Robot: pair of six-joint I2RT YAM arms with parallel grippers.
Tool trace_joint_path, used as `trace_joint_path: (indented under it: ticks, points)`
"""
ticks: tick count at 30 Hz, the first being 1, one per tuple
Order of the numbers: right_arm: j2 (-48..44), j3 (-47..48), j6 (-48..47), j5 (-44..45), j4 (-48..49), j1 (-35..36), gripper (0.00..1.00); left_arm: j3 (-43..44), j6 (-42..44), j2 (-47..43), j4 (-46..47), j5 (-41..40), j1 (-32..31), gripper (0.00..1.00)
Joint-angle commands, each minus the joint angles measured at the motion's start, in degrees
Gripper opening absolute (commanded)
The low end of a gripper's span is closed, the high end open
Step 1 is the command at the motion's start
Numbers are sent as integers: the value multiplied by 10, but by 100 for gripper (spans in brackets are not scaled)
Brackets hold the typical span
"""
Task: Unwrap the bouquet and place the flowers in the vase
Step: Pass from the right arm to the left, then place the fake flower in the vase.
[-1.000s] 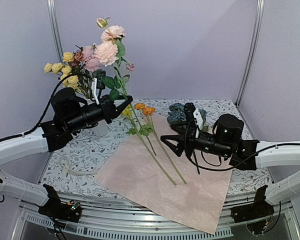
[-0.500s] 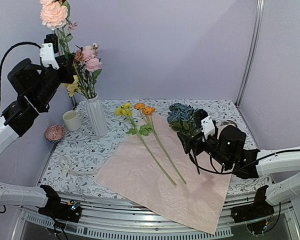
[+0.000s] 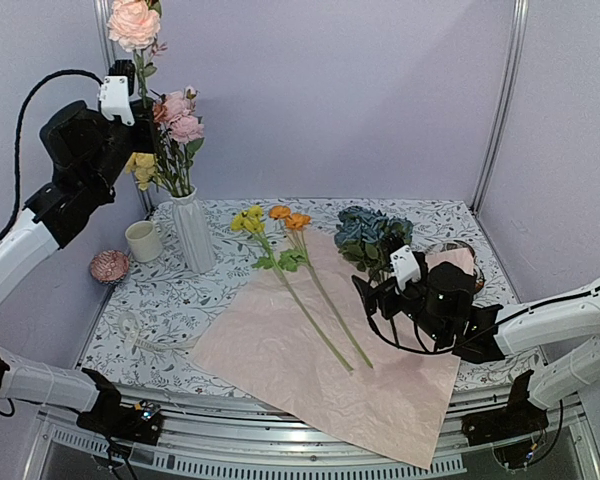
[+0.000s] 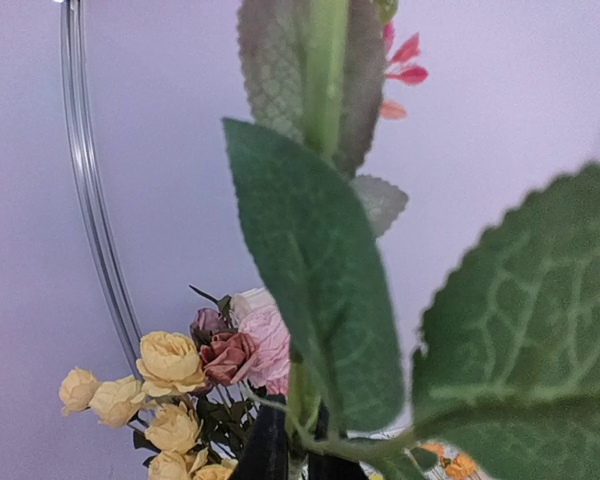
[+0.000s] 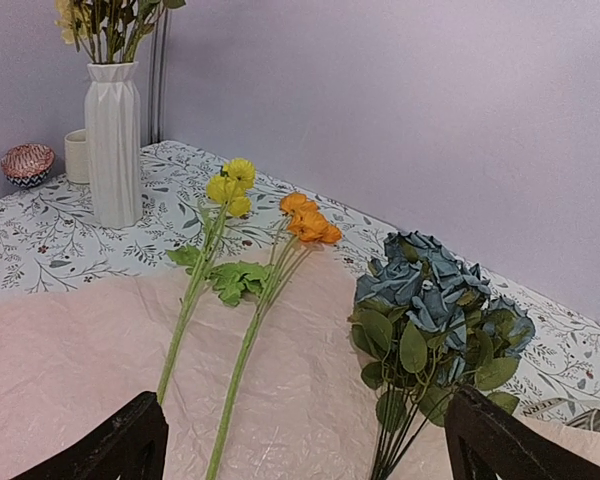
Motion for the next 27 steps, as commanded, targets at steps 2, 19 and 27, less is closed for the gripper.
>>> trace_joint_path:
  ticks: [2,19,27]
  points:
    - [4,3,-8,12,21,-2,99,33,-51,1,-12,60,9,0]
    - [13,8,-6,3,17,-2,99,41,-46,19,-11,78,10,0]
    - [17,10,-7,1,15,-2,99,23,-67,57,-8,81,33,0]
